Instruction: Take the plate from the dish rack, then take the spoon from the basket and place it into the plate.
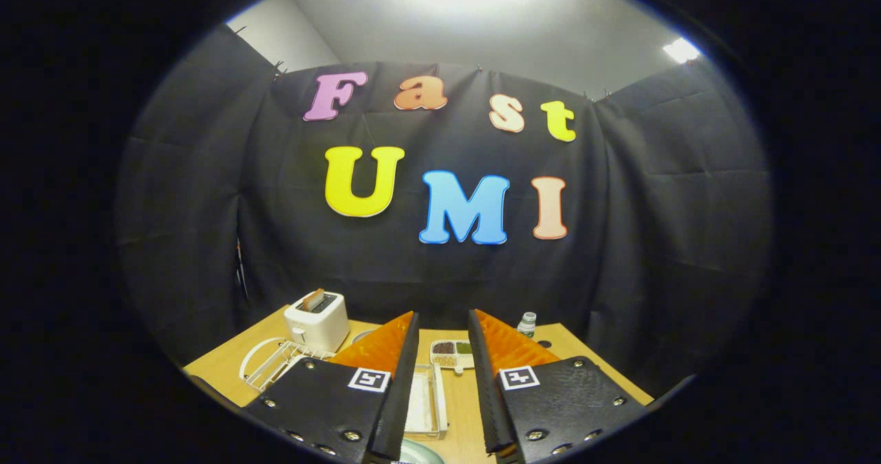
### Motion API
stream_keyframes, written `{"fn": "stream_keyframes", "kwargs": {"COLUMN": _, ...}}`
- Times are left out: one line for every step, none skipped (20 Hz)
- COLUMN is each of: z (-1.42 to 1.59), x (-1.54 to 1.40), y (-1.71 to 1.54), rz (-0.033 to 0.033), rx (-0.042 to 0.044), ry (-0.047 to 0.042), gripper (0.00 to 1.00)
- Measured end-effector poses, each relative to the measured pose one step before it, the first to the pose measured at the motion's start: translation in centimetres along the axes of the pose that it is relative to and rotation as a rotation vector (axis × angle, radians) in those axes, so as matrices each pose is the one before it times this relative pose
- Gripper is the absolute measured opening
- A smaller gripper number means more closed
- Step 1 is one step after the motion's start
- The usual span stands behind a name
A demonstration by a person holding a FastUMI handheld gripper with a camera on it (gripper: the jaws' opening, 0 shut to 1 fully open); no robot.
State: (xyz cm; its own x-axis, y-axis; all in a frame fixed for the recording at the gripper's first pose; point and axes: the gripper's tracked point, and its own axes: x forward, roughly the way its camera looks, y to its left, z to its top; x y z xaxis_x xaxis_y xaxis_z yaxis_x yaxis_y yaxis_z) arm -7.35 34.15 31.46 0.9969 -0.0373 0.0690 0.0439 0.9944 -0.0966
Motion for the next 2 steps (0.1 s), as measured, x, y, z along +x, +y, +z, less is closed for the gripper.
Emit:
{"fn": "stream_keyframes", "kwargs": {"z": 0.822, "x": 0.147, "y": -0.663, "rz": -0.01071, "rx": 0.00138, "ry": -0.01744, "gripper": 0.43}}
{"fn": "stream_keyframes", "kwargs": {"z": 0.345, "x": 0.133, "y": -0.555, "rz": -0.01022, "rx": -0.00093, "ry": -0.01032, "gripper": 0.43}}
